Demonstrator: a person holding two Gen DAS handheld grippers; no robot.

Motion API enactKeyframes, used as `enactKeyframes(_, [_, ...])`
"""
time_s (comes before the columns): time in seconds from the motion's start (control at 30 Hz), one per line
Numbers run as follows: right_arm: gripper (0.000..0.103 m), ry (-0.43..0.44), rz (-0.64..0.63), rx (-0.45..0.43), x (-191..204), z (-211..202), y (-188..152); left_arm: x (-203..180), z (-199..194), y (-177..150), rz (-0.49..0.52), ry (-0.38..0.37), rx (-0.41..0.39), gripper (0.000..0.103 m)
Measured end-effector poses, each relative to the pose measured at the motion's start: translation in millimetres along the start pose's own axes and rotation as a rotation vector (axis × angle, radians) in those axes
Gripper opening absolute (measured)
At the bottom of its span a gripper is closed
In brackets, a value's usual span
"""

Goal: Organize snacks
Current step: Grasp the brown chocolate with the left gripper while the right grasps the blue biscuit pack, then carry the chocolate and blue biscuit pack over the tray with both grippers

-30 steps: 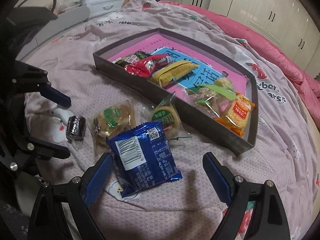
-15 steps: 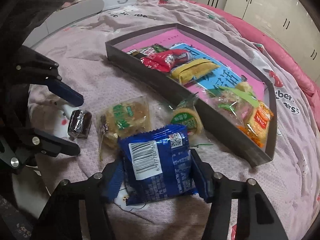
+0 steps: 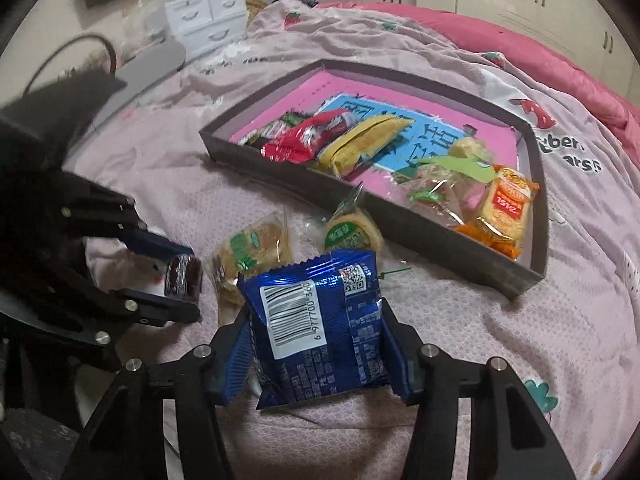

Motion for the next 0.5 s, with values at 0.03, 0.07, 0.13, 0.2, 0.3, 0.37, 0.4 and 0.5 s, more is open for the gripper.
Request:
enactKeyframes(0.03, [0.056, 0.001, 0.011, -0.005, -0.9, -1.4, 0.2, 0.2, 0.1, -0.1, -0.001, 0.001, 0.001, 0.04])
enactKeyframes(0.07, [0.056, 0.004, 0.022, -0.01, -2.2, -3.0, -0.1, 0.1, -0.4, -0.3, -0.002, 0.001, 0.001, 0.039])
enactKeyframes(0.13, [0.056, 0.009, 0.035, -0.019, -4.1, -5.3, 0.4, 1.2, -2.5, -1.6, -0.003, 0.001, -0.003, 0.039])
enactKeyframes(0.2, [0.056, 0.018, 0.049, -0.037, -5.4, -9.4, 0.7, 1.2, -4.8, -1.7, -0.005, 0.003, -0.008, 0.038])
enactKeyframes(0.3, [0.056, 0.032, 0.071, -0.062, -7.5, -14.6, 1.7, 2.9, -11.5, -1.0, -0.017, -0.008, -0.026, 0.038])
enactKeyframes(0.37, [0.056, 0.04, 0.088, -0.081, -10.0, -18.3, 2.5, 4.5, -16.6, 0.2, -0.025, -0.014, -0.039, 0.037])
enactKeyframes(0.4, [0.056, 0.043, 0.096, -0.088, -11.0, -19.9, 2.7, 4.9, -18.9, 0.5, -0.029, -0.018, -0.044, 0.037])
enactKeyframes(0.5, [0.056, 0.056, 0.121, -0.115, -14.4, -25.1, 3.7, 7.1, -26.5, 1.9, -0.045, -0.028, -0.068, 0.037])
Point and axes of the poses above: each gripper's, at about its wrist camera, not at the fingertips, and z roughly the way its jaws point, x to its left, y to its top, the point moved 3 cm from there along z, roughly the way its jaws point, and after that the axes turned 10 degrees about -z, right-handed, at the moved point
